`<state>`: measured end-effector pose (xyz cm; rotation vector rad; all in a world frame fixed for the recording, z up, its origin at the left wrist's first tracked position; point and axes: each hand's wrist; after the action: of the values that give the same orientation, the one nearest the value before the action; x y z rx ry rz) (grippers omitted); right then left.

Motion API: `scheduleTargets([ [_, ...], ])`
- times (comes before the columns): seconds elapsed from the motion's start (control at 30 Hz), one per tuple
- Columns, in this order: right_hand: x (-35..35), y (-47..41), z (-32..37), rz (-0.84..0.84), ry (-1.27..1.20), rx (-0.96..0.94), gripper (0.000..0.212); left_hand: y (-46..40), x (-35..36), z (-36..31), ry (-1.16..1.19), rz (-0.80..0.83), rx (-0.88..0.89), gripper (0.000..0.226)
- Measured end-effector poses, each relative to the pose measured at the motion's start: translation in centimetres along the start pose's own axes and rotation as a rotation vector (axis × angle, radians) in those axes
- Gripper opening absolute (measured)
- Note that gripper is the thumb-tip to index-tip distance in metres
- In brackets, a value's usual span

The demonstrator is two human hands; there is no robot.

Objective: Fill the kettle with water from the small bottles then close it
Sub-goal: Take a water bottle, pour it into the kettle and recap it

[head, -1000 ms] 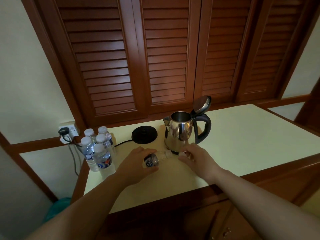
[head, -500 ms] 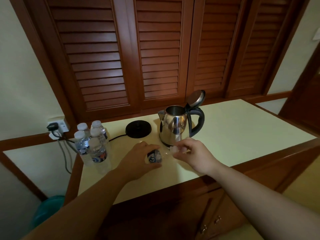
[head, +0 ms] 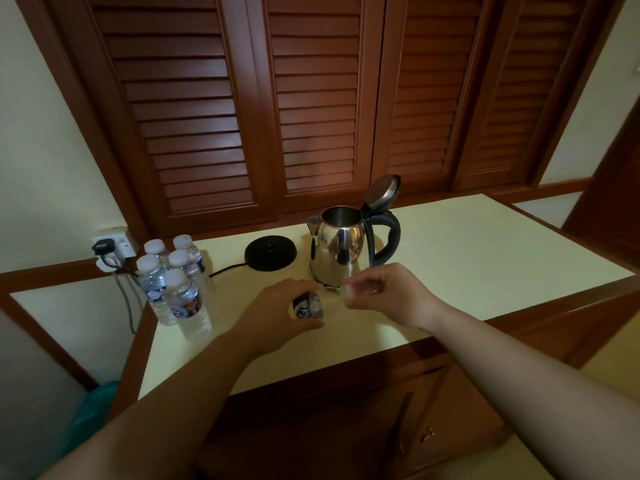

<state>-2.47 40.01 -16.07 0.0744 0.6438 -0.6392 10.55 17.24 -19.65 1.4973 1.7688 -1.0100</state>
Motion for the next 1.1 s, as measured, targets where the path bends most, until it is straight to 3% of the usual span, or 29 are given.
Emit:
scheduleTargets([
  [0.33, -7.4, 0.6, -5.1, 0.074, -0.102, 0.027, 0.014, -4.5, 3.6, -6.2, -0.025, -0.060, -0.002, 0.059],
  [0.4, -9.5, 1.0, -7.0, 0.092, -0.066, -0.030, 0.010, -6.0, 4.9, -7.8, -0.032, -0.061, 0.008, 0.060],
  [0.5, -12.9, 1.2, -9.6, 0.095, 0.013, -0.110, 0.019, -8.9, 6.8, -10.2, -0.031, -0.015, 0.010, 0.053],
  [0.6, -15.6, 0.8, -12.0, 0.100, 0.045, -0.030, 0.015, -11.7, 8.6, -12.2, -0.060, -0.030, 0.026, 0.059],
  [0.7, -17.7, 0.4, -14.0, 0.125, 0.104, 0.050, 0.026, -13.7, 10.5, -14.0, -0.034, -0.041, 0.005, 0.062],
  [0.93, -22.5, 0.3, -17.7, 0.154, 0.086, -0.036, 0.017, -17.6, 13.5, -16.4, 0.048, -0.047, -0.037, 0.060],
  [1.1, -24.1, -0.9, -18.8, 0.072, 0.209, 0.024, 0.039, -20.2, 14.7, -17.4, 0.070, -0.103, -0.048, 0.060],
])
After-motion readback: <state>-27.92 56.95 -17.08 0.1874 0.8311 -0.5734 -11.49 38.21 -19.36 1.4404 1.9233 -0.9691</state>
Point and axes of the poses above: each hand's wrist, its own y-axis away from the middle knuckle, its own x-axis out of the palm, z = x × y, and after that the axes turned 6 degrees about z, right-handed
